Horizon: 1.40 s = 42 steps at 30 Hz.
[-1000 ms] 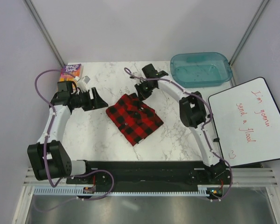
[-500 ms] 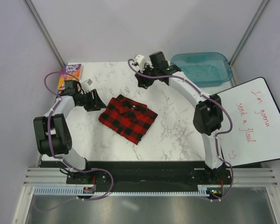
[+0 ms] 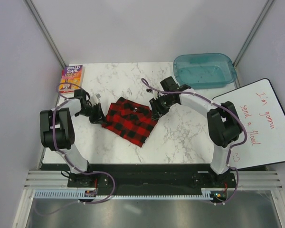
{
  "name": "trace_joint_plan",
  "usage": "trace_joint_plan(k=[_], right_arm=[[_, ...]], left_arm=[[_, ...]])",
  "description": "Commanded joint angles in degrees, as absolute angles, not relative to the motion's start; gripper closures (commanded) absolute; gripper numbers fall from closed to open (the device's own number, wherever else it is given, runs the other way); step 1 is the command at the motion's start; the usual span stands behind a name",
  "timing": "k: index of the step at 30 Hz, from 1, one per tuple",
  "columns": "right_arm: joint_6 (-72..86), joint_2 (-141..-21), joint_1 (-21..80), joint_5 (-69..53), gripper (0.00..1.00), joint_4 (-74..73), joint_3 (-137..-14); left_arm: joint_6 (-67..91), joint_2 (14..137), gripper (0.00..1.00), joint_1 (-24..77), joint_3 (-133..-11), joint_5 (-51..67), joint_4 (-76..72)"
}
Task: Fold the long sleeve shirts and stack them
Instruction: Fold the shirt
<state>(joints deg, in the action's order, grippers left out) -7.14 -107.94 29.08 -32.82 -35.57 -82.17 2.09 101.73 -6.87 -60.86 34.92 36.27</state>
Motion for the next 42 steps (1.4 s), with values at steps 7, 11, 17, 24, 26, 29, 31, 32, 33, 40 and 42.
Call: trace_joint_plan(k=[7, 11, 17, 24, 26, 29, 31, 32, 33, 40, 42], right_arm=[[-10.37, -123.28, 26.9, -21.1, 0.67, -34.89, -93.67], [-11.16, -127.0, 25.58, -19.16, 0.67, -36.21, -105.09], [-12.4, -122.97, 24.96, -19.6, 0.65, -36.74, -103.72], [-5.91, -116.46, 24.96, -26.18, 0.58, -37.18, -98.97], [-4.66, -116.63, 25.05, -27.15, 0.55, -37.09, -98.09], [-4.39, -117.86, 25.05, -28.03, 0.51, -37.0, -97.56], [-4.66, -119.44, 24.87, -28.39, 0.49, -37.09, -97.56], [-4.83, -120.66, 24.87, -28.74, 0.48, -37.09, -97.65], [-4.92, -121.28, 24.79, -29.0, 0.46, -37.18, -97.91], [-6.32, -124.01, 24.26, -30.41, 0.47, -37.27, -98.44], [-6.85, -124.89, 24.26, -30.32, 0.51, -37.27, -98.53]], left_arm=[[6.24, 89.13, 0.98, -4.57, -54.76, 42.26, 42.45], [6.77, 86.4, 0.76, -6.49, -56.5, 37.01, 40.09], [0.09, 93.77, 0.5, -8.17, -67.91, 35.17, 36.74], [-3.69, 102.39, 0.44, -7.91, -72.95, 39.2, 37.18], [-3.78, 104.32, 0.44, -7.65, -73.3, 39.2, 37.09], [-3.95, 106.08, 0.44, -7.21, -73.56, 39.99, 36.65], [-4.39, 107.31, 0.46, -6.77, -74.18, 40.34, 36.65], [-4.57, 107.75, 0.47, -6.59, -74.44, 40.6, 36.56], [-4.83, 108.1, 0.5, -6.16, -74.88, 40.87, 36.56], [-8.6, 109.78, 0.79, -3.87, -78.13, 42.27, 36.48], [-10.28, 109.07, 0.88, -3.43, -78.57, 42.97, 36.13]])
